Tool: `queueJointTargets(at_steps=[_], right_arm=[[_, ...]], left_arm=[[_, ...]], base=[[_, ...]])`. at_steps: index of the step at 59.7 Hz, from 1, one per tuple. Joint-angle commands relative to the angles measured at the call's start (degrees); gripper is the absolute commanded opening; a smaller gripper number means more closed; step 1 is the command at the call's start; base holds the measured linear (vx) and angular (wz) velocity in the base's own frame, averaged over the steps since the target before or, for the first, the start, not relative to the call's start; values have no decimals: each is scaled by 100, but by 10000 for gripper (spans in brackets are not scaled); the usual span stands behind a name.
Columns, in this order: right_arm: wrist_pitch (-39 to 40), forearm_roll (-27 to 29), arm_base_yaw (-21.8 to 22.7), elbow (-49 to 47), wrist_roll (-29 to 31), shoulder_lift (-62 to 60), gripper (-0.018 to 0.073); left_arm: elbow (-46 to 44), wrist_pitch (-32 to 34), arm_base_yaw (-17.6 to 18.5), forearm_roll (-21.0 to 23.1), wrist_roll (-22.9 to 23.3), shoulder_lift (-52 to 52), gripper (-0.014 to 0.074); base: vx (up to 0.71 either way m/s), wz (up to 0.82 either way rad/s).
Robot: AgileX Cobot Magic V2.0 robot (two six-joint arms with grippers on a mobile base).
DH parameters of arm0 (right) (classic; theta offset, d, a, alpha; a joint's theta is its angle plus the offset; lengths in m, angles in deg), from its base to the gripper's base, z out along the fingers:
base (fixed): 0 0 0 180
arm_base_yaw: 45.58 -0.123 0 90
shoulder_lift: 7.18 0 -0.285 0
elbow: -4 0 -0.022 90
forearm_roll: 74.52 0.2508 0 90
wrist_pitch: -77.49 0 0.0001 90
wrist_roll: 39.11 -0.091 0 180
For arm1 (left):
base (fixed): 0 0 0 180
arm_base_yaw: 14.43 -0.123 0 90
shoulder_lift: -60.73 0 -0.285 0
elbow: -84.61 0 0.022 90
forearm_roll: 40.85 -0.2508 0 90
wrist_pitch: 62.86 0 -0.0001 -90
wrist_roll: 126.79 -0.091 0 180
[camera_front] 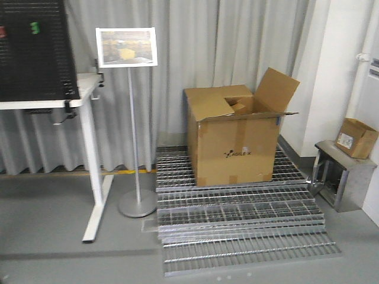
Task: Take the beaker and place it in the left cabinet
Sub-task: 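Hold the beaker in the right gripper while driving to the cabinet, then position the base in front of the shelf with the blue tray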
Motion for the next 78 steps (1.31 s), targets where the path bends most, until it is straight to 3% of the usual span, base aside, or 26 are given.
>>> queueJointTargets(at_steps=[1,26,78], right_arm=[[337,-263,26,-165,57,76,-1],[322,-282,26,-165,57,76,-1],[321,-273,26,-165,57,76,-1]], left_arm=[[-68,479,-1,6,24,-61,4],[-68,477,-1,6,24,-59,4],[-68,477,-1,6,24,-59,4]], base=[[64,-32],[59,-49],[45,-74]])
